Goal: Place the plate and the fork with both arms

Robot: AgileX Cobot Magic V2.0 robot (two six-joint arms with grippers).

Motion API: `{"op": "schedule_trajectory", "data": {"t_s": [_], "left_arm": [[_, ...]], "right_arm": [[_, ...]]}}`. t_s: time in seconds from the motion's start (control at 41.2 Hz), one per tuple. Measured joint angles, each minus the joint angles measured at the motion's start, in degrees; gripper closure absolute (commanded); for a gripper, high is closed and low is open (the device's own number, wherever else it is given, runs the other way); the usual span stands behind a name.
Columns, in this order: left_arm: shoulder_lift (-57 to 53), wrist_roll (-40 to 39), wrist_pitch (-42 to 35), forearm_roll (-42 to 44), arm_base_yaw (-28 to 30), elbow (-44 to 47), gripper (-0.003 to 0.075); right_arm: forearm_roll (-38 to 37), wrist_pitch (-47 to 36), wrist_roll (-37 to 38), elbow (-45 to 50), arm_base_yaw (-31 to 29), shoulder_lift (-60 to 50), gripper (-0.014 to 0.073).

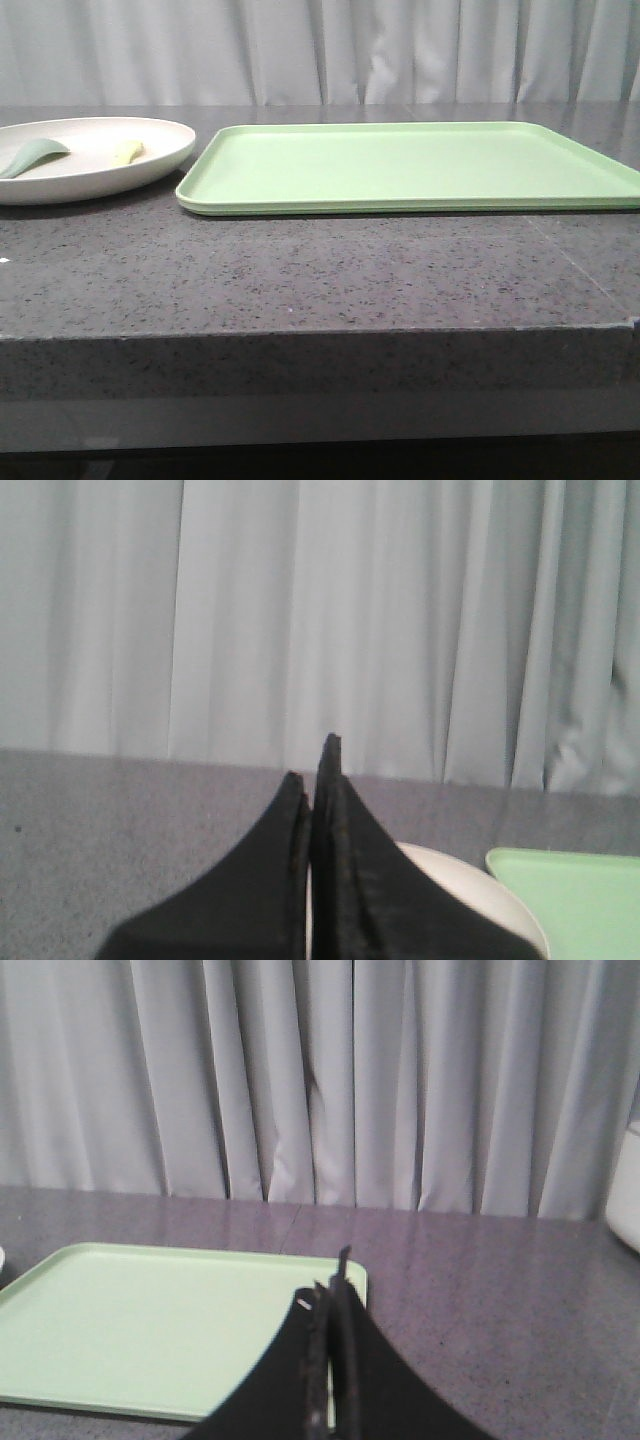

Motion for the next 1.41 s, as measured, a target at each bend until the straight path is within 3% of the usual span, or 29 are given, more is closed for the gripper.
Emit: {"op": "schedule_trajectory", "data": {"t_s": [0.243, 0.583, 0.728, 0.85, 0.947, 1.068, 1.141, 1.408], "left_arm": [[10.0, 0.0, 8.5, 2.1, 0.0, -5.4, 0.0738], [12.4, 0.0, 7.5, 2.4, 0.1, -5.5, 0.0738], [12.4, 0.0, 4.9, 2.4, 0.1, -5.5, 0.0724], [12.4, 0.0, 3.7, 2.4, 0.1, -5.5, 0.0593], [12.4, 0.0, 3.6, 2.5, 0.1, -5.5, 0.0375], [12.4, 0.0, 3.6, 2.5, 0.1, -5.5, 0.0157], [12.4, 0.0, 3.6, 2.5, 0.2, -5.5, 0.0115], [12.4, 0.0, 2.8, 2.5, 0.2, -5.5, 0.0122]], "right_arm": [[0.0, 12.4, 0.0, -13.1, 0.0, 15.3, 0.0652], [0.0, 13.8, 0.0, -15.1, 0.0, 21.9, 0.0646], [0.0, 13.5, 0.0, -15.1, 0.0, 21.9, 0.0545], [0.0, 13.4, 0.0, -15.1, 0.0, 21.9, 0.0352], [0.0, 13.4, 0.0, -15.1, 0.0, 21.9, 0.0192], [0.0, 13.4, 0.0, -15.1, 0.0, 21.9, 0.0093], [0.0, 13.4, 0.0, -15.1, 0.0, 21.9, 0.006], [0.0, 13.2, 0.0, -15.1, 0.0, 21.9, 0.004]]}}
